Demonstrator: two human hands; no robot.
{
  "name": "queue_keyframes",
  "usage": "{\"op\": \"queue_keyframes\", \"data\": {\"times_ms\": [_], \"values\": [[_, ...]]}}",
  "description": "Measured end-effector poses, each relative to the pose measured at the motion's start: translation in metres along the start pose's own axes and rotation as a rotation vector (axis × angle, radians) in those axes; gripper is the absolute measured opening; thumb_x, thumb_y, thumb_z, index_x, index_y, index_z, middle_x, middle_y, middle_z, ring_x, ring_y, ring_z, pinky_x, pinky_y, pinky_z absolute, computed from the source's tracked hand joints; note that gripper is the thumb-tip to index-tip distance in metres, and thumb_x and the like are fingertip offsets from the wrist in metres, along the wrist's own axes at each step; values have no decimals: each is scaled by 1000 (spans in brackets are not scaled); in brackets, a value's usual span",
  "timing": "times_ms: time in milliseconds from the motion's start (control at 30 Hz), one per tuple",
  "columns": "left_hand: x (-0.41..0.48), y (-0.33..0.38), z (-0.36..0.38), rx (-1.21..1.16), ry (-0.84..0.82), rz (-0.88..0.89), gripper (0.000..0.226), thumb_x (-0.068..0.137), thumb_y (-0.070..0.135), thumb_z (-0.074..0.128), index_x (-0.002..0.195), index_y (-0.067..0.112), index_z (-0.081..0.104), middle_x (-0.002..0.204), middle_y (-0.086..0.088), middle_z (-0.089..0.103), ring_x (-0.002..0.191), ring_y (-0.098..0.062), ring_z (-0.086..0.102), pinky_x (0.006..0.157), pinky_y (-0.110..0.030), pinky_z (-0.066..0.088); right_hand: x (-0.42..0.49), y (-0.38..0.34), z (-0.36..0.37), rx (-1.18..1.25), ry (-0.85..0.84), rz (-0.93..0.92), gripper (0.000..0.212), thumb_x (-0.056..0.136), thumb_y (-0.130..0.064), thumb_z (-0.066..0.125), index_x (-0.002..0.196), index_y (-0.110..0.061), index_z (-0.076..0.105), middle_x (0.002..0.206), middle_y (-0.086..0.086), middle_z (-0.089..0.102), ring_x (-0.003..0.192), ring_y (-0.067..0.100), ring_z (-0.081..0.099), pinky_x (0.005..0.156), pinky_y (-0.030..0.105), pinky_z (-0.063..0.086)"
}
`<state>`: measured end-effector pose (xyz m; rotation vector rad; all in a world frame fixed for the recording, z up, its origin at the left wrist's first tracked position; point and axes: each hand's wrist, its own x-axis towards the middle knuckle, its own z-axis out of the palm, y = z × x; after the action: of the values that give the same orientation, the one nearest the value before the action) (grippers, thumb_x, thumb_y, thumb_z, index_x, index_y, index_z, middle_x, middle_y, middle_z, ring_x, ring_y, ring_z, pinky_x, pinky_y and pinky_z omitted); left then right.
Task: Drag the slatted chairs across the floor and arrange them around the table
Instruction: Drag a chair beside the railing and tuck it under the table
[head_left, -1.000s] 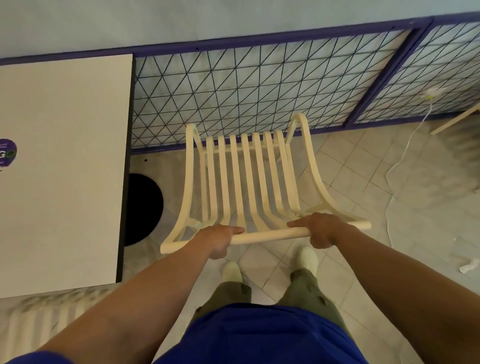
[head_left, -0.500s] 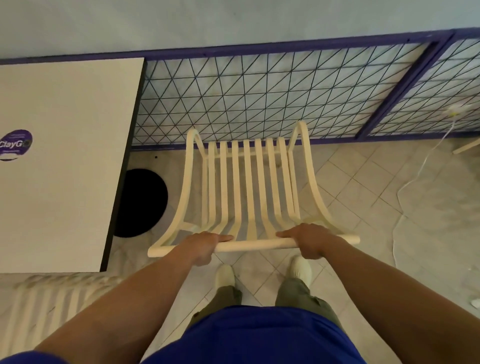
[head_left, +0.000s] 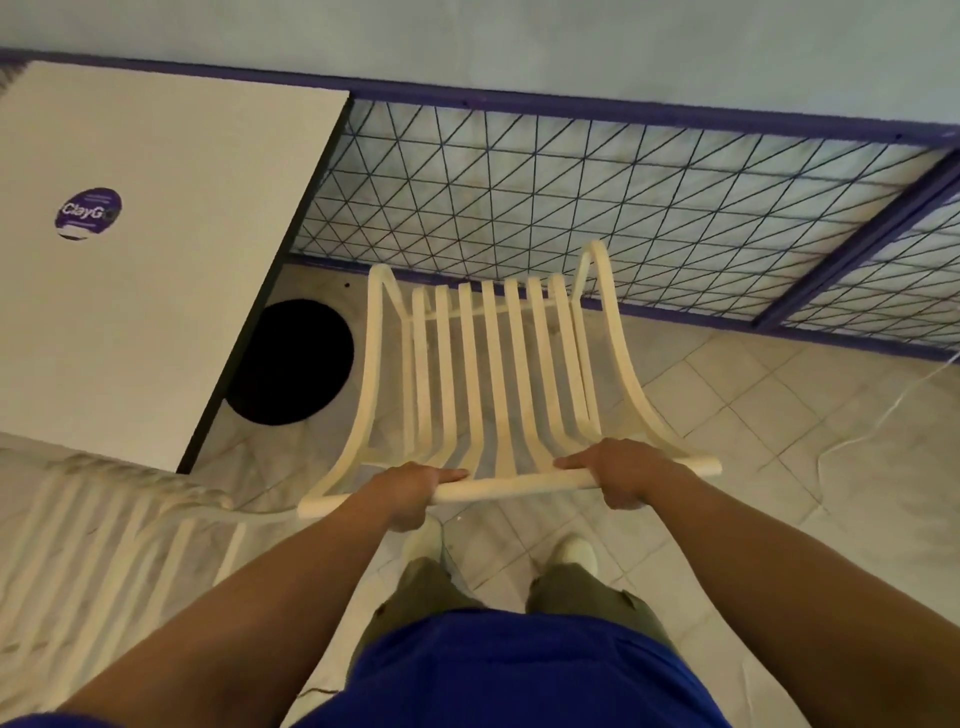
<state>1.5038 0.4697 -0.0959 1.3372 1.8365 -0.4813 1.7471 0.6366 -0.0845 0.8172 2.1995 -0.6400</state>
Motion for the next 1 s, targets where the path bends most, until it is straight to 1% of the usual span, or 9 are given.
{"op": "queue_keyframes", "data": {"times_ms": [67,167,267,367,400,533,733,833,1000], "values": [[-1,8,5,-40,4,-13,89,94,-3,58,154,52,24,132,-4,59,99,-22,62,80,-32,53,1,8,-6,-32,-19,-27,80,90,-4,65,151,-47,34,133,3,57,111,25,61,99,40,50],[-4,19,13,-81,3,-29,87,94,-1,58,155,52,25,131,-5,61,104,-26,64,88,-38,56,1,20,-11,-73,-54,-57,83,90,-3,66,151,-48,33,133,3,57,112,25,61,100,40,51],[-6,32,22,-145,2,-49,85,95,-1,58,156,49,25,134,-5,60,109,-27,63,91,-39,55,-1,29,-18,-103,-79,-94,81,91,-4,63,151,-48,32,134,2,56,113,24,61,100,40,50],[-10,45,28,-182,2,-56,84,96,0,57,157,47,23,132,-6,60,106,-27,63,83,-33,53,-4,36,-24,-133,-93,-109,80,91,-3,61,152,-47,33,134,3,55,114,24,60,99,37,50],[-11,48,29,-189,0,-53,84,96,0,57,157,47,23,131,-6,60,105,-26,63,81,-32,52,-5,38,-25,-136,-88,-104,80,91,-3,62,151,-47,33,134,2,55,114,23,60,99,37,49],[-9,52,33,-215,1,-54,85,95,-1,57,157,46,23,127,-6,60,103,-25,63,84,-32,52,-5,41,-21,-148,-64,-82,80,90,-6,65,150,-49,33,132,-1,58,115,22,60,102,39,48],[-10,52,37,-236,21,-5,83,95,2,59,156,46,24,124,-3,59,101,-23,63,93,-37,55,-12,38,-20,-136,-72,-6,83,89,-6,66,152,-48,32,138,1,56,119,23,58,104,42,47],[-9,52,38,-250,39,4,81,96,2,58,156,46,26,121,-2,59,98,-21,63,93,-39,57,-12,35,-18,-123,-51,13,78,90,-8,65,150,-49,36,139,-2,57,118,22,58,104,41,46],[-6,53,40,-235,52,-5,78,96,3,58,155,45,29,123,-2,60,101,-23,63,94,-42,56,-12,25,-13,-192,-26,55,71,92,-11,63,150,-44,38,138,-1,57,120,22,57,103,40,47]]}}
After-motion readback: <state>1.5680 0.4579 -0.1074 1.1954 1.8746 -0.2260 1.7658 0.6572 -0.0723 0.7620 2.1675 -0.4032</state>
